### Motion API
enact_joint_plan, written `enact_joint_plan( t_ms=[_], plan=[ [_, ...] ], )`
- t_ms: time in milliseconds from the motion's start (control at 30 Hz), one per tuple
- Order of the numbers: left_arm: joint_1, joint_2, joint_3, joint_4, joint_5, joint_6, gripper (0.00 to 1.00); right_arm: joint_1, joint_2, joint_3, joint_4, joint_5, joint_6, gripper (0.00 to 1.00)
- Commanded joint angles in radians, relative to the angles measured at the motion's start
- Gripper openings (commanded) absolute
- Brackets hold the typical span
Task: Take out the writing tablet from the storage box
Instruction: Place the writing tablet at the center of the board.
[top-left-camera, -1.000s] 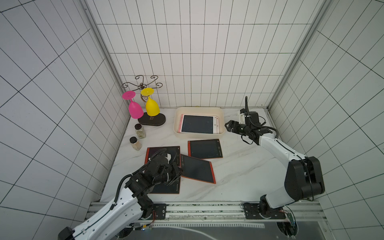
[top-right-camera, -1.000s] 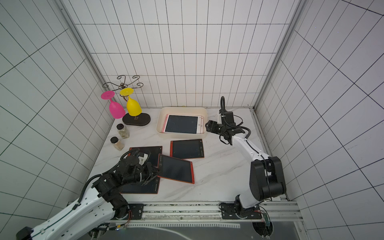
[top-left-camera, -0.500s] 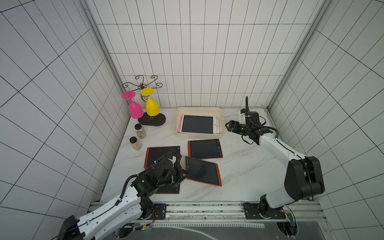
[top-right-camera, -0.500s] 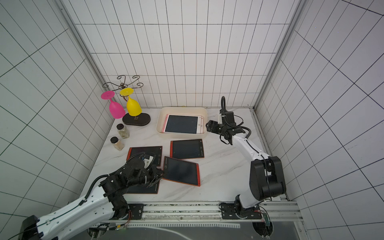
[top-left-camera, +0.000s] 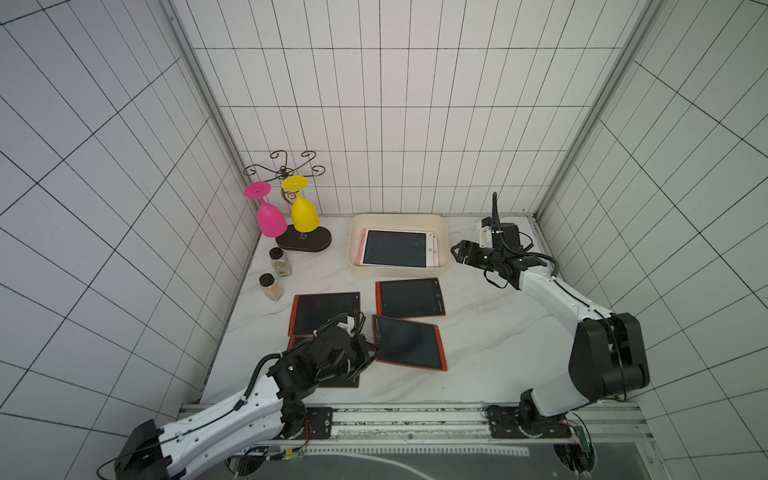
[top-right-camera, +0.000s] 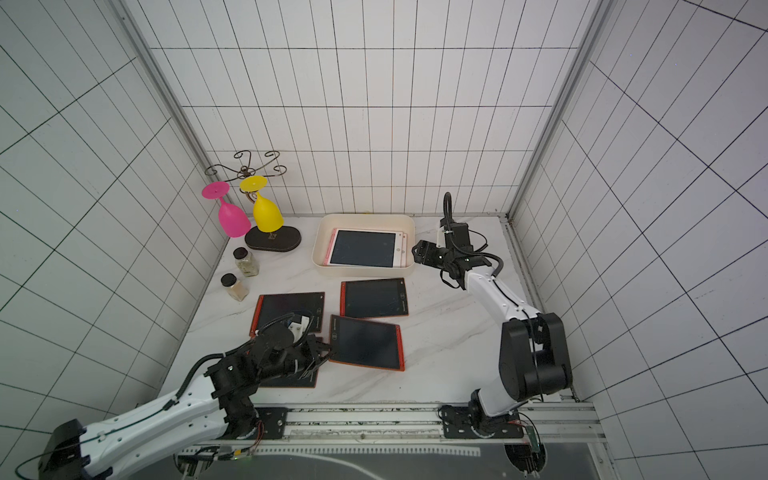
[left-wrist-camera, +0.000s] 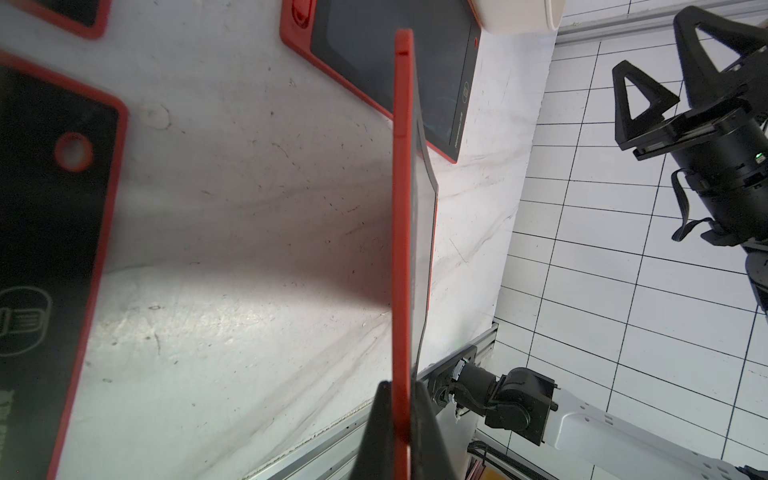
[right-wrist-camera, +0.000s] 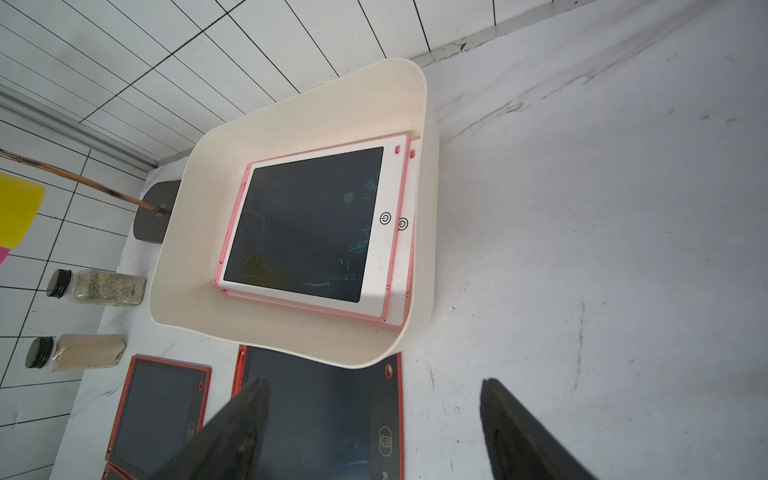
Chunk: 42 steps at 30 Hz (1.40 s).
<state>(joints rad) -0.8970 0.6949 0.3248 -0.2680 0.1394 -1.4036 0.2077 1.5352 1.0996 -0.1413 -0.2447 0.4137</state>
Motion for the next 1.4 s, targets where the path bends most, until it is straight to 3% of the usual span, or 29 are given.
enact_joint_plan(
  t_ms=[0,267,467,1367],
  plan=[
    [-0.024,0.029,-0.026,-0.022,-0.062,-0.032,0.0,-0.013,-0.026,-0.041,0.006,-0.011,-0.016,0.81],
    [-0.046,0.063,-0.043,-0.022,-0.079,-0.022,0.0,-0.014,-0.027,-0.041,0.003,-0.011,-0.017,0.81],
    [-0.049,0.057,-0.064,-0.018,-0.087,-0.029,0.09,-0.013,-0.028,-0.047,0.003,-0.011,-0.017,0.81],
    [-0.051,0.14,-0.08,0.037,-0.084,0.008,0.23,-0.014,-0.03,-0.055,0.003,-0.011,-0.017,0.81]
  ],
)
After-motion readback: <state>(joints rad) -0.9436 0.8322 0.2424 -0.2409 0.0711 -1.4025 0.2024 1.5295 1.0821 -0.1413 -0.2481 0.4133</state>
